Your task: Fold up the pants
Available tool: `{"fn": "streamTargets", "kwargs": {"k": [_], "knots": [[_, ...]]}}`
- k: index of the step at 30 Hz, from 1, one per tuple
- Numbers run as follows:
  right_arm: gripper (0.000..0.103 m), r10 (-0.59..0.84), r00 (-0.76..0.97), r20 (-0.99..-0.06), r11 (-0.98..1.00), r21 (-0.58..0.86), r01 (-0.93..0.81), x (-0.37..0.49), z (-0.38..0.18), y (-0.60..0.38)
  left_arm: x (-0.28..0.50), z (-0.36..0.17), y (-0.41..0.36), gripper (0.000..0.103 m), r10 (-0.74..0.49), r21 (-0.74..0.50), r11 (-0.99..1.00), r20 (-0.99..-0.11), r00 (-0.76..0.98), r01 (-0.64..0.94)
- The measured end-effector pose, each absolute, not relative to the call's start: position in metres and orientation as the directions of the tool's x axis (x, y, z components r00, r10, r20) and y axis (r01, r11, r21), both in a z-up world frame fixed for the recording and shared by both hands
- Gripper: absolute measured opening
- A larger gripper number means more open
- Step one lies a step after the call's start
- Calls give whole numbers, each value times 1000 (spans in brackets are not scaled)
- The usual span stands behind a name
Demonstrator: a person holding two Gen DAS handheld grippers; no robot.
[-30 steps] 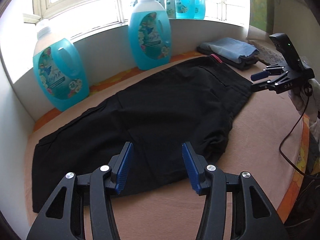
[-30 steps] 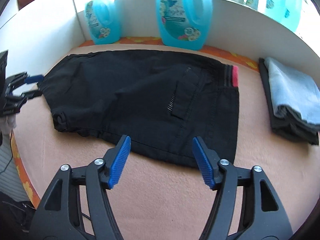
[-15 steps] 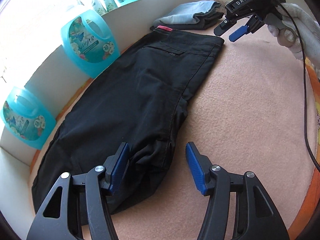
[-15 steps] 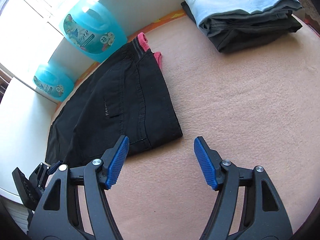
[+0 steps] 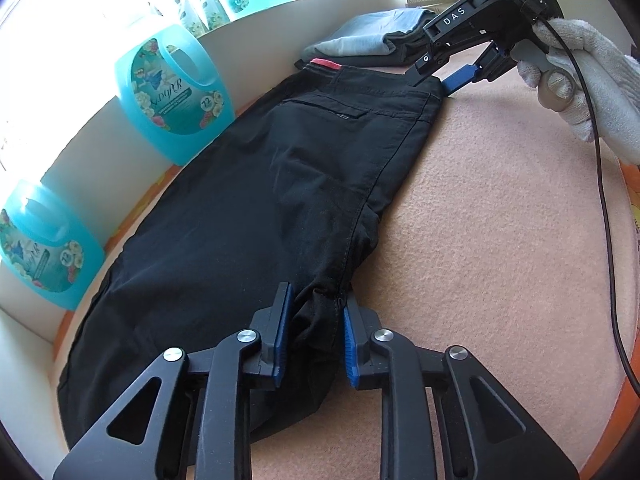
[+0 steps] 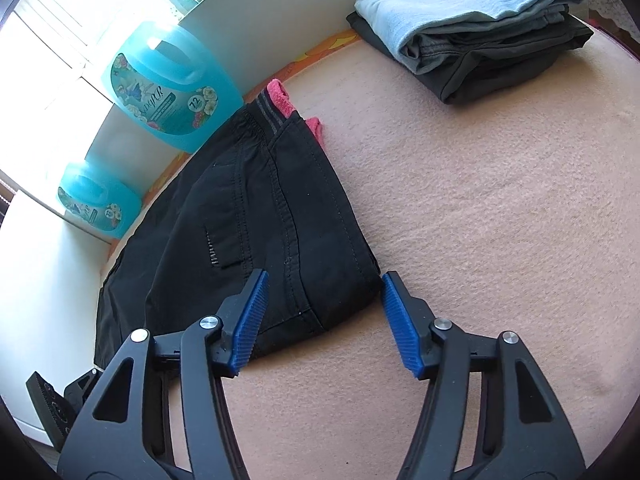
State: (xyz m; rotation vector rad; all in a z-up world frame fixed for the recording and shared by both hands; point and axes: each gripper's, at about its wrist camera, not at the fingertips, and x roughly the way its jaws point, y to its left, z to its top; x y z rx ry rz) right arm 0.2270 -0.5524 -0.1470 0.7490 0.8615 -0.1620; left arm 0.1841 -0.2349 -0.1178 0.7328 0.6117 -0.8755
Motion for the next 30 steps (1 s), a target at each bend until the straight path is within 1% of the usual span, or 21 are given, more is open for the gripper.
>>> {"fn": "streamTargets", "kwargs": {"k": [1,2,3,5,7,9,12,14,16,18,22,23,25,26,27,28,29,30], "knots": [[44,161,659,-735,737,533,415,229,-148,-552,185,-117,-234,17,-461,303,435,-733,500,848],[31,154,661,-734,741,529,415,232,-148,-552,185,-116,-234,15,-466,298,436,-733,496,849],[24,155,671,-725,742,534,406,233,-148,-552,186,-115,-233,14,-471,295,438,-730,496,849],[13,173,685,-708,749,546,376,235,-142,-553,186,-112,-231,12,-480,291,437,-725,495,851],[10,185,701,-688,764,549,338,234,-128,-554,185,-108,-229,11,-485,291,432,-723,492,854],[6,137,733,-666,815,496,298,226,-104,-552,183,-105,-227,11,-493,283,431,-721,486,857],[3,85,767,-636,872,419,252,214,-71,-547,180,-101,-226,10,-509,272,424,-717,476,864],[3,56,765,-641,895,372,245,208,-65,-545,175,-102,-228,10,-514,271,418,-717,472,867],[3,37,747,-664,908,335,252,205,-72,-545,173,-106,-230,10,-510,273,410,-723,467,870],[3,41,729,-684,897,347,275,204,-86,-550,174,-111,-232,10,-502,263,406,-736,454,875],[3,15,684,-730,902,304,306,207,-107,-552,182,-113,-233,12,-496,207,426,-761,418,881],[3,13,665,-746,908,288,306,208,-109,-552,182,-112,-232,16,-496,199,430,-763,414,881],[4,-28,651,-759,914,243,323,206,-106,-552,182,-107,-229,19,-495,188,445,-763,415,876],[10,-52,658,-751,918,224,328,203,-101,-553,182,-104,-226,25,-494,182,457,-762,418,871],[11,-84,664,-743,922,195,334,200,-95,-552,182,-101,-222,30,-494,174,471,-760,423,865],[11,-108,676,-729,926,173,334,197,-87,-551,182,-98,-217,32,-496,166,490,-755,430,856],[12,-109,692,-714,931,170,322,195,-79,-549,183,-94,-210,35,-500,153,509,-749,435,847],[12,-91,710,-699,937,181,298,193,-71,-547,184,-90,-204,35,-504,136,529,-744,439,838]]}}
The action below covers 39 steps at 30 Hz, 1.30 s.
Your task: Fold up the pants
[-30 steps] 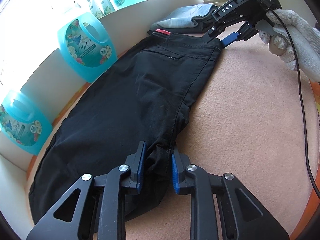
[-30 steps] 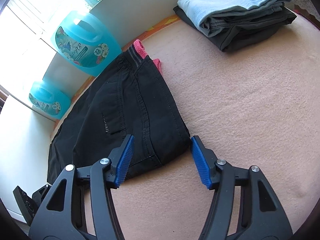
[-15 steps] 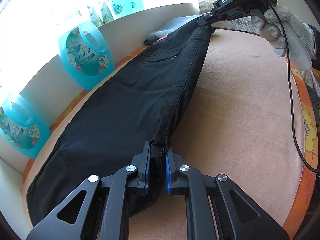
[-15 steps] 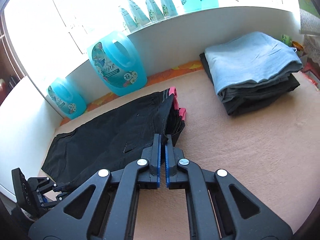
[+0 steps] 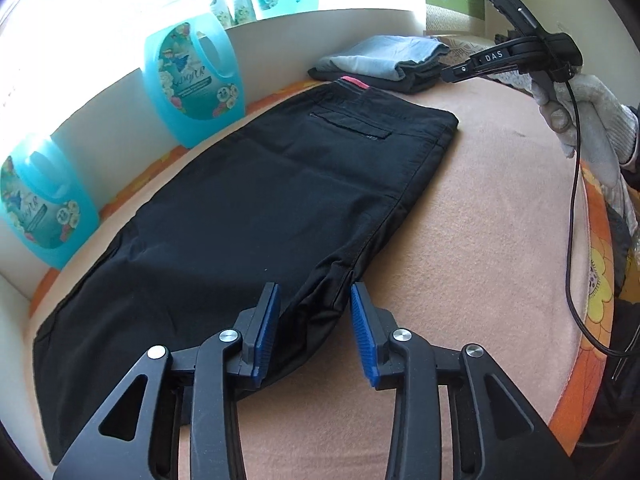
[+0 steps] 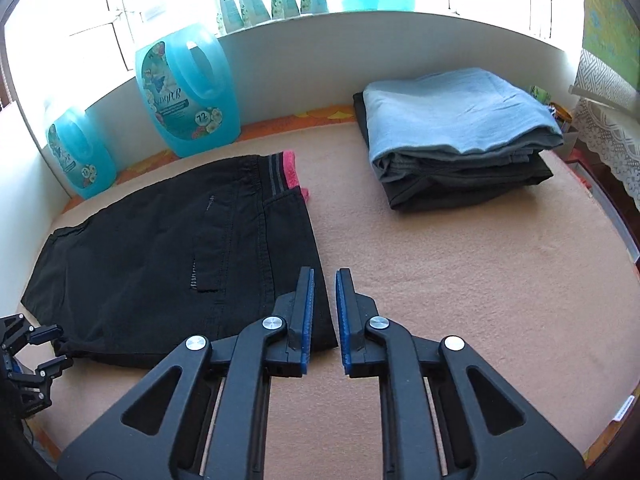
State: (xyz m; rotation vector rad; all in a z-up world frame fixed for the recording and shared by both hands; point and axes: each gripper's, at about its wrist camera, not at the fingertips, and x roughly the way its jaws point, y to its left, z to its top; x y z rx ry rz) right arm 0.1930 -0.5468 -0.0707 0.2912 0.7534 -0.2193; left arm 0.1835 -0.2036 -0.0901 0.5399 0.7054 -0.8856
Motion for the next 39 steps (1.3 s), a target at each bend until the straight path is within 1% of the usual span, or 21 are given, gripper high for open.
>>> {"fn": "streamTargets", "kwargs": {"k": [2,4,5,6,7,8,11,15,20,22,23,24,25,26,29,31,34,35,36,39], "knots": [[14,-60,724,-687,954,173,243,196,-56,-536,185,-83,-188,36,-506,104,574,-735,452,812],[20,-19,745,-666,969,171,177,199,-43,-523,186,-78,-174,36,-489,101,622,-725,486,777],[29,-4,760,-650,974,168,149,201,-36,-514,187,-76,-165,36,-476,103,645,-720,504,757],[35,11,773,-634,980,161,119,204,-30,-505,187,-74,-157,36,-463,105,667,-716,522,737],[44,22,785,-620,985,149,89,208,-23,-496,188,-72,-148,36,-447,108,690,-714,538,716],[49,42,796,-604,989,138,53,212,-17,-486,188,-71,-139,37,-430,111,713,-711,557,692],[49,118,808,-578,991,119,-59,227,-1,-456,192,-66,-109,37,-398,87,777,-699,594,624],[50,234,799,-554,972,133,-192,249,15,-421,196,-64,-68,37,-350,52,848,-692,631,527],[52,299,802,-517,948,66,-311,275,34,-377,197,-65,-20,37,-305,-12,914,-680,666,407],[57,354,784,-510,924,60,-378,287,41,-359,200,-67,-2,37,-290,-39,931,-682,672,362],[63,378,772,-511,910,52,-411,294,45,-349,201,-68,6,37,-280,-46,938,-683,675,343],[67,400,756,-518,893,37,-448,301,48,-338,203,-68,13,37,-269,-50,945,-683,679,324],[74,418,739,-528,877,22,-481,309,51,-326,205,-69,19,37,-257,-53,951,-683,684,304],[76,431,723,-540,862,7,-508,317,53,-314,206,-70,25,37,-247,-59,956,-684,687,286],[75,486,626,-610,792,5,-611,351,51,-274,214,-71,45,37,-235,-97,968,-684,691,233],[75,480,596,-643,762,-30,-647,373,43,-246,220,-72,56,37,-221,-108,973,-687,693,204],[65,493,519,-698,698,-39,-715,404,23,-205,228,-76,67,37,-208,-122,977,-696,687,172],[57,491,495,-717,678,-43,-734,414,15,-192,231,-77,70,37,-201,-123,979,-699,687,162],[52,490,472,-733,659,-43,-751,424,5,-181,234,-78,73,37,-194,-122,981,-701,686,153],[51,483,405,-776,613,-30,-789,451,-24,-149,241,-81,82,37,-176,-123,984,-709,683,127]]}}
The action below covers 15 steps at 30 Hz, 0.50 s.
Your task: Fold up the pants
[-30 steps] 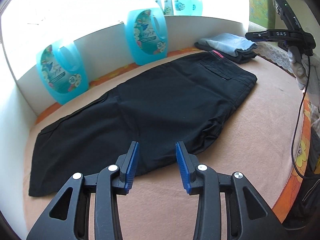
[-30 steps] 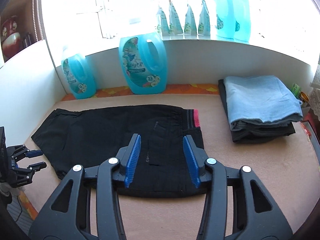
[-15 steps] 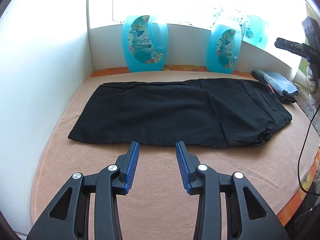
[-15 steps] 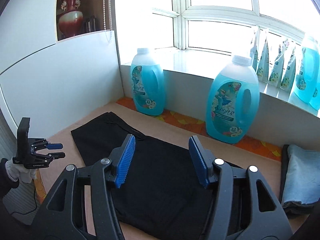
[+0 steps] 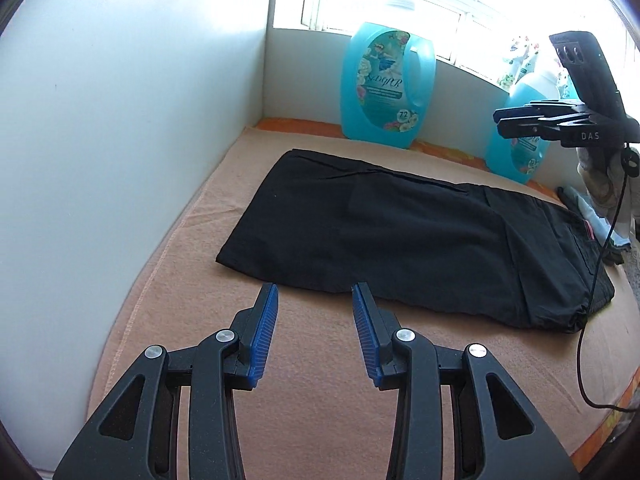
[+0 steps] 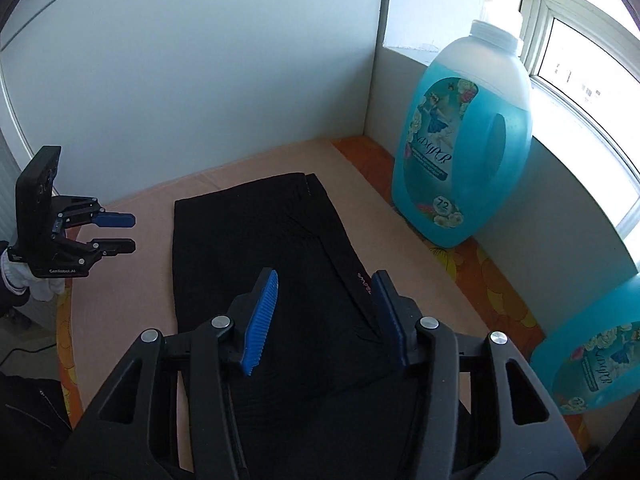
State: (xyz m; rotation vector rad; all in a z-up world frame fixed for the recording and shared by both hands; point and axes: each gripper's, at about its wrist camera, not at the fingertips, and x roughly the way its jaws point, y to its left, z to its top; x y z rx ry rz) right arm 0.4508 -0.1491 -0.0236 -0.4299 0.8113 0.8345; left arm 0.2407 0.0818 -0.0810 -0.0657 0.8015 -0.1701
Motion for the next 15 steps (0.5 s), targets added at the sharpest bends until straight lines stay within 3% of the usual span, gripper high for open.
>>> {"fn": "streamTargets", "kwargs": {"k": [7,15], "knots": [[46,430,293,-854,548,-12,-837,506,-96,-100,257,-92,98,37,-145,-129,989,-734,663,74],[46,418,226,-880,525,31,-851,537,-134,-86,272,-100,107,38,-140,-149,988,-751,645,42]]}}
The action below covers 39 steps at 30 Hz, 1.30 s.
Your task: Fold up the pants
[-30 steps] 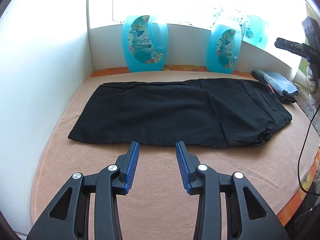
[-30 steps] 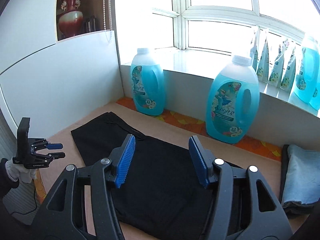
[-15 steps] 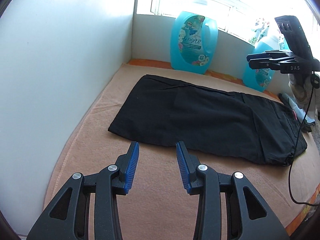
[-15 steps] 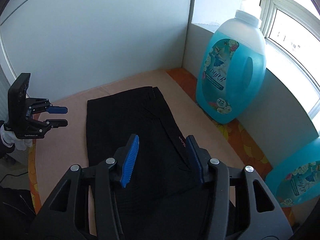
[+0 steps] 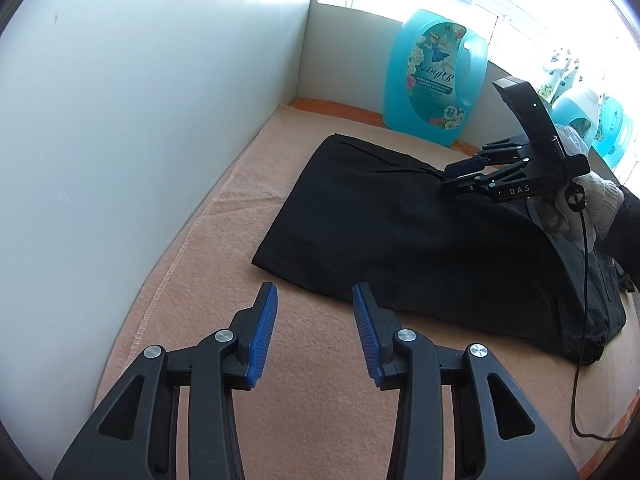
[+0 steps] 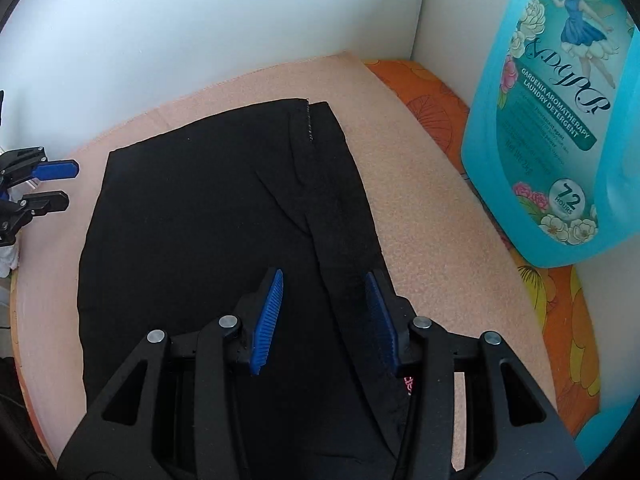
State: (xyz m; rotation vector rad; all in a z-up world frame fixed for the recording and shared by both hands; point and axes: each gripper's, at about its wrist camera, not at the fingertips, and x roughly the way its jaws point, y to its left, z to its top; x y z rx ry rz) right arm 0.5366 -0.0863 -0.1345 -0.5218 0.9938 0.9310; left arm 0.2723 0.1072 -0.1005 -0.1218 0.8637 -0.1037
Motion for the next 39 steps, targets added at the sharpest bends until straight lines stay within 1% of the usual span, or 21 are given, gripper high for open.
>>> {"fn": "streamTargets", "kwargs": {"k": [4,5,6,8,11,14,17,19,21,23,24,25,26,27,29,32,36,38,39], "knots": [[44,436,224,-872,509,34,-860,538,-138,-83,279,-103,108,38,-138,-147,988,-754,643,39],[39,439,228,-869,511,33,-859,538,-137,-83,280,-103,107,38,-137,-146,989,-755,642,40],[27,440,232,-868,512,30,-859,535,-135,-84,282,-104,107,38,-135,-143,989,-755,641,39],[16,437,237,-868,505,19,-863,533,-134,-84,283,-105,107,38,-133,-141,989,-757,640,38],[8,423,270,-865,485,-36,-874,524,-134,-79,285,-107,107,38,-132,-140,989,-760,636,37],[6,403,316,-859,483,-94,-870,520,-130,-76,286,-107,107,38,-129,-140,990,-760,637,33],[5,368,362,-857,499,-146,-854,527,-125,-73,286,-107,107,38,-127,-136,990,-761,636,35],[4,362,355,-862,513,-133,-848,534,-127,-74,286,-107,107,38,-130,-140,990,-760,637,35],[5,354,328,-876,472,-135,-871,527,-133,-71,285,-106,108,38,-143,-153,988,-760,634,39],[7,346,353,-869,488,-155,-859,530,-134,-67,285,-106,109,40,-151,-167,985,-759,633,35],[10,345,351,-871,510,-140,-849,532,-131,-67,285,-105,109,45,-159,-179,983,-757,634,32],[14,345,367,-864,532,-142,-835,533,-127,-68,285,-104,110,46,-167,-192,981,-755,634,30],[20,346,396,-851,550,-158,-820,531,-122,-69,286,-104,111,46,-175,-202,979,-756,631,29],[22,355,414,-838,554,-168,-815,527,-116,-70,285,-104,111,46,-178,-207,978,-758,628,28],[22,398,403,-824,550,-137,-824,516,-104,-73,286,-103,111,46,-181,-209,977,-760,624,28],[23,445,372,-815,515,-107,-850,485,-91,-74,294,-103,114,46,-208,-255,967,-766,608,10],[23,474,335,-814,493,-70,-867,447,-83,-78,310,-108,119,47,-204,-261,965,-784,587,-13],[24,473,356,-806,508,-81,-858,434,-81,-82,317,-111,122,47,-197,-266,963,-792,578,-36],[24,480,349,-805,514,-65,-855,430,-78,-86,320,-113,124,47,-204,-280,959,-795,572,-47]]}}
